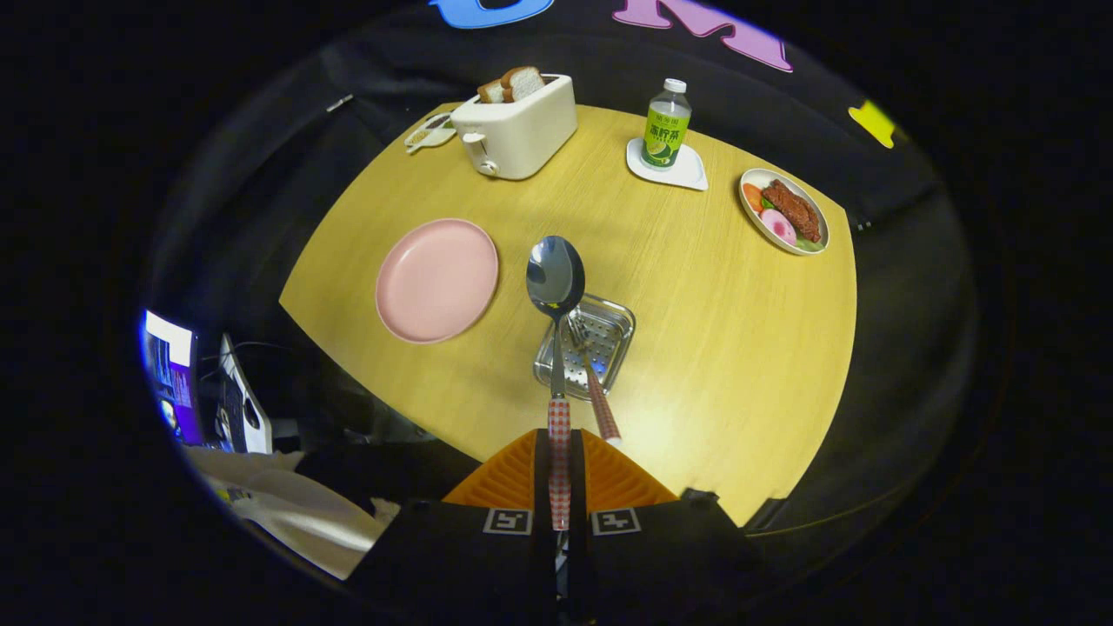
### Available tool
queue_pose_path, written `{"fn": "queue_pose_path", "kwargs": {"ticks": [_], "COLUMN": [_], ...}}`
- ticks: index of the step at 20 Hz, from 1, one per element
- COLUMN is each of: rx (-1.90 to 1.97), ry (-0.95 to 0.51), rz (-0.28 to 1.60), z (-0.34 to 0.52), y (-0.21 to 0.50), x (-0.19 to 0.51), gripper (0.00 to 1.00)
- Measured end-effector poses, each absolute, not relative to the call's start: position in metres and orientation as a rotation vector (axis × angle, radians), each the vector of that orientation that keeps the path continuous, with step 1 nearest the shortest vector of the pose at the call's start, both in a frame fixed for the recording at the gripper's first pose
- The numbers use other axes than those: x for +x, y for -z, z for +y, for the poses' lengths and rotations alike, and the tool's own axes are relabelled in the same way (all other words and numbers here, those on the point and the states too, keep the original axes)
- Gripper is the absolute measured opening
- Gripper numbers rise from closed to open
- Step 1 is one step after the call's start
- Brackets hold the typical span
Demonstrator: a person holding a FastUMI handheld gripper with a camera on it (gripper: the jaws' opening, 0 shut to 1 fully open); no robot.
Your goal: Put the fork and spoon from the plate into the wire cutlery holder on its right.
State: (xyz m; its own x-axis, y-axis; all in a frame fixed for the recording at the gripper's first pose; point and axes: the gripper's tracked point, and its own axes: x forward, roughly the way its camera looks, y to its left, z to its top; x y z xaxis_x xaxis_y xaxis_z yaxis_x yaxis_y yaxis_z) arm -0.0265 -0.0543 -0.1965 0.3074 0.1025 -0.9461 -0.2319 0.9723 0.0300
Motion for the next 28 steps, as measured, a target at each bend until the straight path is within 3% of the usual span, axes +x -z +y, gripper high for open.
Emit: {"fn": "queue_pose_path", "kwargs": {"ticks": [15, 28], "rx": [-0.313, -0.27], "ry": [-0.389, -0.381], "rz": [1.702, 1.862], "z": [-0.092, -0.084], "y": [0.238, 0.256], "x": [-0.015, 0.011], "gripper": [0.1, 0.13]}}
